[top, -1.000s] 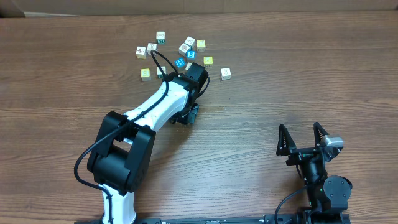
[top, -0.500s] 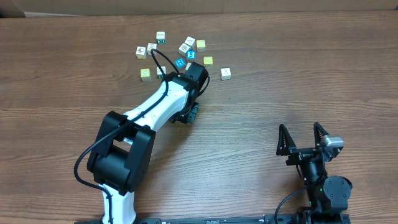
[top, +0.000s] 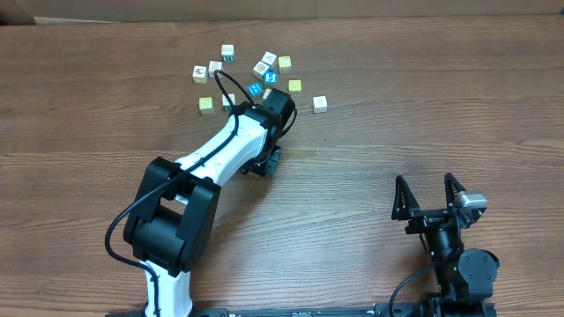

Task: Form a circle
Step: 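Lower the '4' block beside the '5' block and open the left gripper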

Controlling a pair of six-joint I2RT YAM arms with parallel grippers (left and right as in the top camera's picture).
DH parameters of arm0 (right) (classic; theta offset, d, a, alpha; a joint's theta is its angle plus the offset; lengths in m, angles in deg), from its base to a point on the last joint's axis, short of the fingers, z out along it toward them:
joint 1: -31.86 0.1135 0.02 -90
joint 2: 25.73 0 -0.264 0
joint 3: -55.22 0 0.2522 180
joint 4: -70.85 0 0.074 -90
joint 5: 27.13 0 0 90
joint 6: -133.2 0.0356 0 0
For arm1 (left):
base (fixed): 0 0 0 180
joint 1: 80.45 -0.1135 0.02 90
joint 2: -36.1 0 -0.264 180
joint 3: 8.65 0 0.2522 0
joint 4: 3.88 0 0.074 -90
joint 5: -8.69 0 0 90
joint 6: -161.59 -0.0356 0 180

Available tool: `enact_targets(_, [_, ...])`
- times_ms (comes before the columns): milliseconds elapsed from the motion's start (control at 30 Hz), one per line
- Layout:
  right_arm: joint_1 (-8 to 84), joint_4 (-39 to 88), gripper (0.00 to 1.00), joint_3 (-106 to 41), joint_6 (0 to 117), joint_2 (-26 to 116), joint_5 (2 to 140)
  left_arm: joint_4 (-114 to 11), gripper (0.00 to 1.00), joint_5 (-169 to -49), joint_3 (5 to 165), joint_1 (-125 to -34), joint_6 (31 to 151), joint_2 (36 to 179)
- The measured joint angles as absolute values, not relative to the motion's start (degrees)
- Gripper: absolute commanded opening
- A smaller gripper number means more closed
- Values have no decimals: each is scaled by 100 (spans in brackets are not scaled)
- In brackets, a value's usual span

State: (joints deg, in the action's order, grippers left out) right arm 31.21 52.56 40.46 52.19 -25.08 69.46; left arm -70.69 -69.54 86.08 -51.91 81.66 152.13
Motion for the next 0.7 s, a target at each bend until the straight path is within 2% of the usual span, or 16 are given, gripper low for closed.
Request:
enact_targets(133, [3121, 5258, 100, 4046, 5219, -2508, 6943, -7076, 37, -6973, 8608, -5191, 8163, 15213])
enact_targets(233, [3121, 5258, 100, 4046, 5221, -2508, 6943, -7078, 55, -6989, 8608, -5191, 8144, 15213])
enact_targets(300, [3121, 5258, 100, 4046, 5221, -2508, 6943, -7078, 59, -6991, 8608, -5191, 8153, 15213])
enact_targets(400, [3121, 5258, 100, 4046, 5219, -2508, 6943, -7078, 61, -6993, 8608, -5191, 8168, 15213])
enact_targets(533, [3121, 5256, 100, 4046, 5219, -2508, 6946, -7082, 56, -6993, 8608, -5191, 8166, 15213])
enact_targets(700, [3121, 5256, 100, 4046, 5221, -2508, 6946, -7144, 60, -6993, 8608, -5191, 8166, 15213])
